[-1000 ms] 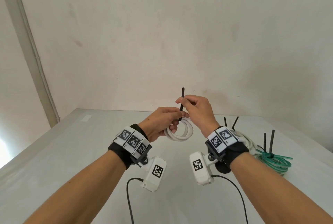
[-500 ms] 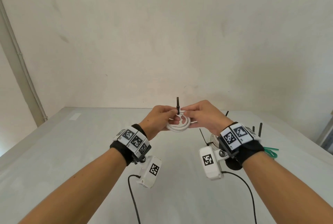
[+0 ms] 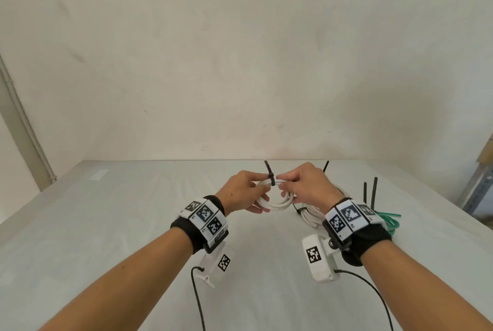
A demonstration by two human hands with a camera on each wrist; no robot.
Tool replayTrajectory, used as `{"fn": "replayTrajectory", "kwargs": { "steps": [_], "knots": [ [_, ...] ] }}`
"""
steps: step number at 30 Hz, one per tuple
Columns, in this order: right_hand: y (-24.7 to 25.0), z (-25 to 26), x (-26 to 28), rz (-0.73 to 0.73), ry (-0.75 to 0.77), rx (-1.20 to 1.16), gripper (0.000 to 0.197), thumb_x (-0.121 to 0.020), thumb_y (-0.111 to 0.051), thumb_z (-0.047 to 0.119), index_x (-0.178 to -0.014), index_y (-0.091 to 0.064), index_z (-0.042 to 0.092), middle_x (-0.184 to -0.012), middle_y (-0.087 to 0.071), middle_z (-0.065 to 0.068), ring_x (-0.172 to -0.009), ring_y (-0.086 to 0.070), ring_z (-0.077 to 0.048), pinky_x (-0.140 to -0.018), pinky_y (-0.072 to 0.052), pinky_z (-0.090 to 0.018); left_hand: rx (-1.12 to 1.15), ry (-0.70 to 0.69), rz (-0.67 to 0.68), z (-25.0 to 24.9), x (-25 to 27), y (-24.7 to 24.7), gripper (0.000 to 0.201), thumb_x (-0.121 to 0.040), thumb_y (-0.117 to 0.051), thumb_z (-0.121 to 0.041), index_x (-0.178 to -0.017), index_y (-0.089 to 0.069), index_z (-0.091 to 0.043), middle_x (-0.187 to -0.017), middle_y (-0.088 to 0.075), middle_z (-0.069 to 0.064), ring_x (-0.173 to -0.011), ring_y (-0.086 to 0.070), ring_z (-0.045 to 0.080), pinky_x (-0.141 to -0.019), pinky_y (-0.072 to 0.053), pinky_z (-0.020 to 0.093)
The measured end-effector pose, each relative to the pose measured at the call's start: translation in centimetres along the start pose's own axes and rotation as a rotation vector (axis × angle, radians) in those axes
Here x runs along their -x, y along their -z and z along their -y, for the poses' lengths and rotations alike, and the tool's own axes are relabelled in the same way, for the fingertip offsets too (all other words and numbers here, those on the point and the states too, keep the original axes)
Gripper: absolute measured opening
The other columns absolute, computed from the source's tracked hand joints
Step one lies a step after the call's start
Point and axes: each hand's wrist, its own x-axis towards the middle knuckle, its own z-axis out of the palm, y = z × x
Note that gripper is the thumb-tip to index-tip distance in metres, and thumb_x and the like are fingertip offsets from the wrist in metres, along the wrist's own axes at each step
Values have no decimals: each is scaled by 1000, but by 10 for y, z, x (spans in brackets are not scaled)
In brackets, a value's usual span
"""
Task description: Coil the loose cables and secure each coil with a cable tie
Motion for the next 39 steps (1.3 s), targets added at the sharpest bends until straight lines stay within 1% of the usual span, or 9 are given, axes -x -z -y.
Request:
{"fn": "replayTrajectory", "kwargs": {
  "steps": [3, 7, 9, 16, 19, 23, 25, 29, 39],
  "knots": [
    [-3, -16, -4, -20, 20, 208, 23, -94, -71, 13, -115, -79, 18, -93, -79, 0, -83, -71, -10, -84, -60, -27, -91, 88, 24, 7, -8, -5, 31, -100, -66, -16, -130, -67, -7, -98, -78, 14, -84, -78, 21, -75, -64, 33],
    [-22, -29, -9, -8, 54, 437, 29, -98, -62, 14, -123, -76, 20, -122, -73, -7, -115, -66, -23, -101, -52, -31, -173, 199, 27, 21, -15, -13, 22, -93, -70, -10, -111, -75, 2, -92, -79, 19, -88, -79, 27, -85, -64, 39],
    [-33, -30, -13, -20, 77, 532, 31, -100, -58, 13, -126, -73, 22, -129, -68, -8, -119, -65, -28, -102, -52, -36, -201, 229, 33, 27, -16, -14, 19, -93, -67, -10, -102, -77, 4, -92, -79, 19, -90, -78, 29, -88, -63, 42],
    [-50, -33, -21, -60, 100, 929, 29, -99, -47, 1, -121, -65, 7, -130, -57, -10, -124, -54, -29, -95, -48, -38, -190, 272, 33, 39, -8, 2, 24, -102, -61, -14, -116, -69, 3, -112, -75, 20, -95, -75, 25, -79, -64, 33],
    [-49, -33, -29, -28, 52, 865, 25, -99, -51, 9, -120, -63, 6, -132, -53, -11, -127, -49, -30, -99, -47, -39, -170, 275, 12, 45, -5, 15, 24, -102, -60, -15, -116, -69, 3, -112, -75, 19, -100, -75, 27, -81, -63, 32],
    [-52, -24, -33, 172, 10, 690, 43, -97, -61, 47, -120, -66, 11, -124, -63, -10, -116, -60, -30, -96, -51, -39, -132, 283, -7, 51, -8, 22, 22, -102, -62, -15, -113, -70, 2, -110, -76, 18, -89, -74, 20, -78, -62, 31],
    [-57, -23, -29, 264, 5, 764, 42, -94, -66, 40, -127, -64, 15, -128, -60, -8, -118, -61, -30, -98, -52, -41, -132, 281, -11, 51, -10, 21, 21, -102, -62, -15, -112, -71, 1, -110, -76, 17, -88, -73, 18, -75, -62, 29],
    [-63, -29, -27, 215, 12, 841, 34, -98, -55, 14, -132, -60, 14, -132, -56, -14, -118, -62, -35, -101, -52, -41, -134, 274, -2, 48, -10, 20, 22, -102, -62, -17, -112, -71, -1, -112, -76, 15, -88, -72, 17, -74, -61, 27],
    [-57, -25, -25, 236, -28, 670, 42, -94, -65, 28, -135, -62, 21, -139, -59, -6, -125, -60, -26, -102, -51, -36, -160, 194, -41, 34, 8, 34, 21, -101, -58, -17, -114, -73, -7, -109, -77, 8, -100, -73, 19, -80, -62, 29]
  ]
}}
